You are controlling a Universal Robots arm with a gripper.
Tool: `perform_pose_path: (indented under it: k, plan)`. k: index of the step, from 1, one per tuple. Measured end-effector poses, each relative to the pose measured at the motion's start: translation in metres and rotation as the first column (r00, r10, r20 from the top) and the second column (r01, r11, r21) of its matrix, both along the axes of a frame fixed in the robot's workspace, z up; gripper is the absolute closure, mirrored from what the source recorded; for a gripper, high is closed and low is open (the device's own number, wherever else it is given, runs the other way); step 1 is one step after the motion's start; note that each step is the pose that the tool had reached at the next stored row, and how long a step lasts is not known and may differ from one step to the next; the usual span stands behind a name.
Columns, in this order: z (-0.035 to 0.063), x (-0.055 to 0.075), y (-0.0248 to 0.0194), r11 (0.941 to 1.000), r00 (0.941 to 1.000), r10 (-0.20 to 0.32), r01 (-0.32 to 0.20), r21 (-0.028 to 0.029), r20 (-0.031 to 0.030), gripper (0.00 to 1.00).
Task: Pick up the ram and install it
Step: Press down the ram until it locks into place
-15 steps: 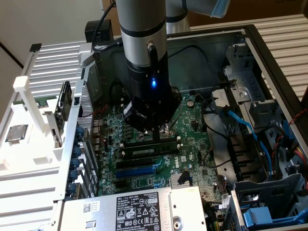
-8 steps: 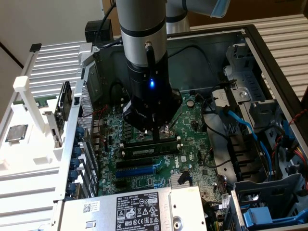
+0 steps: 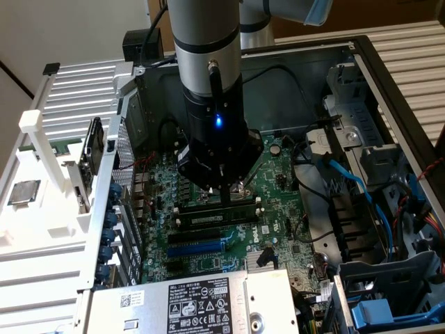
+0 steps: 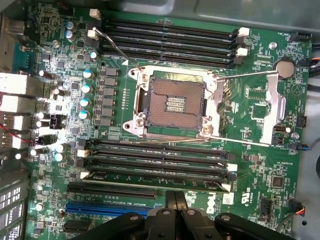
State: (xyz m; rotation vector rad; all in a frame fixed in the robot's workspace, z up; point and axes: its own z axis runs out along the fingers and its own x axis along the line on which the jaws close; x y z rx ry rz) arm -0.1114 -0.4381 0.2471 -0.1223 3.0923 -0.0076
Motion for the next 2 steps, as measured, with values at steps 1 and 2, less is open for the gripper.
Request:
perform_pose_path:
  k: [1, 2]
  plan:
    - [0.0000, 0.0000, 0.0000, 1.0000, 1.0000, 0.000, 0.000, 0.0000, 0.0000, 0.89]
    - [0.0000, 0.0000, 0.0000, 1.0000, 1.0000, 0.000, 0.000, 0.0000, 0.0000, 0.89]
